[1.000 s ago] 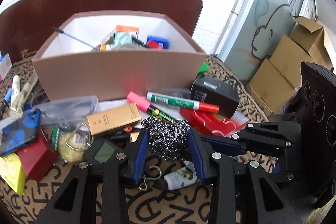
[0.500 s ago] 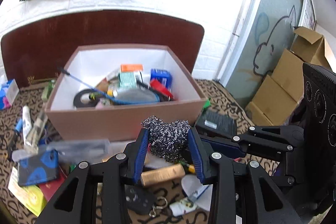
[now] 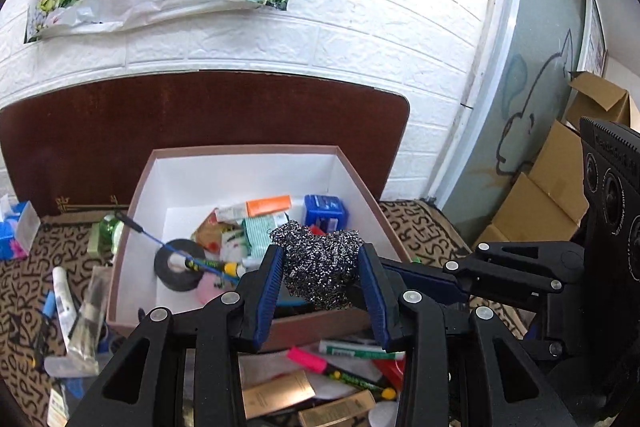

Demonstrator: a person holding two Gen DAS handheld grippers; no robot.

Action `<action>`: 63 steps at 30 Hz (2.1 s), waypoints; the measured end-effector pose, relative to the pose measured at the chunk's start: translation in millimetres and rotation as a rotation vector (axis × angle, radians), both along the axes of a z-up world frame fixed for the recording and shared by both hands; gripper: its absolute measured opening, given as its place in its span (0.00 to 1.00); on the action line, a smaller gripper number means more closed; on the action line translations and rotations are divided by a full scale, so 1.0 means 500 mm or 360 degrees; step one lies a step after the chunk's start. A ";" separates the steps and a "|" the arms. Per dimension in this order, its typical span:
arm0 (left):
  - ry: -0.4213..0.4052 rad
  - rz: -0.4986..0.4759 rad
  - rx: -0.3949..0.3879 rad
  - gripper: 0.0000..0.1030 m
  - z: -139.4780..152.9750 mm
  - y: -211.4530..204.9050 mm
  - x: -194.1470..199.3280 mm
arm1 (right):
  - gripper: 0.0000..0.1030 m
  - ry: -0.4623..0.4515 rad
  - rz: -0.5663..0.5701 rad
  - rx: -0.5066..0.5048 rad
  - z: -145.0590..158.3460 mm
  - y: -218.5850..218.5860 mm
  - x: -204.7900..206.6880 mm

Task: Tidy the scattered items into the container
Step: 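Lift the steel wool scrubber and carry it over the tan box, then lower the scrubber into the box and open the right gripper, then withdraw the right tool from the box back over the table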

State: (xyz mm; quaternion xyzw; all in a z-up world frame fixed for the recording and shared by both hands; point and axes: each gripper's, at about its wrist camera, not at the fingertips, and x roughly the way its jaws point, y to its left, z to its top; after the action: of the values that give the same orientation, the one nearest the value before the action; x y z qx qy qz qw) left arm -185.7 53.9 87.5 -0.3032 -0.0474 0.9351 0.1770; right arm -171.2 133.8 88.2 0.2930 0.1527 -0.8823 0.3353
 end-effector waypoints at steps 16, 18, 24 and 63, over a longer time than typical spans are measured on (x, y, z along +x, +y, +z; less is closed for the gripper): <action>-0.0074 0.0034 0.0014 0.38 0.007 -0.039 -0.185 | 0.13 -0.0060 -0.0075 0.0007 0.019 -0.070 -0.173; -0.0097 0.0029 0.0015 0.38 0.002 -0.041 -0.208 | 0.13 -0.0076 -0.0088 0.0018 0.018 -0.079 -0.197; -0.0194 0.0042 0.0041 0.37 -0.047 -0.053 -0.269 | 0.12 -0.0182 -0.0134 0.0054 -0.016 -0.097 -0.262; -0.0257 0.0272 0.0022 0.66 -0.113 -0.143 -0.232 | 0.67 -0.0173 -0.0200 0.0192 -0.088 -0.180 -0.242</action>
State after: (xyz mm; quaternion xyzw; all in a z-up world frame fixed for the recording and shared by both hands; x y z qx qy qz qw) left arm -301.5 -17.4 31.1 -0.3710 -0.0936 0.9191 0.0944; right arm -291.9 43.6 44.5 0.3693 0.1686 -0.8735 0.2689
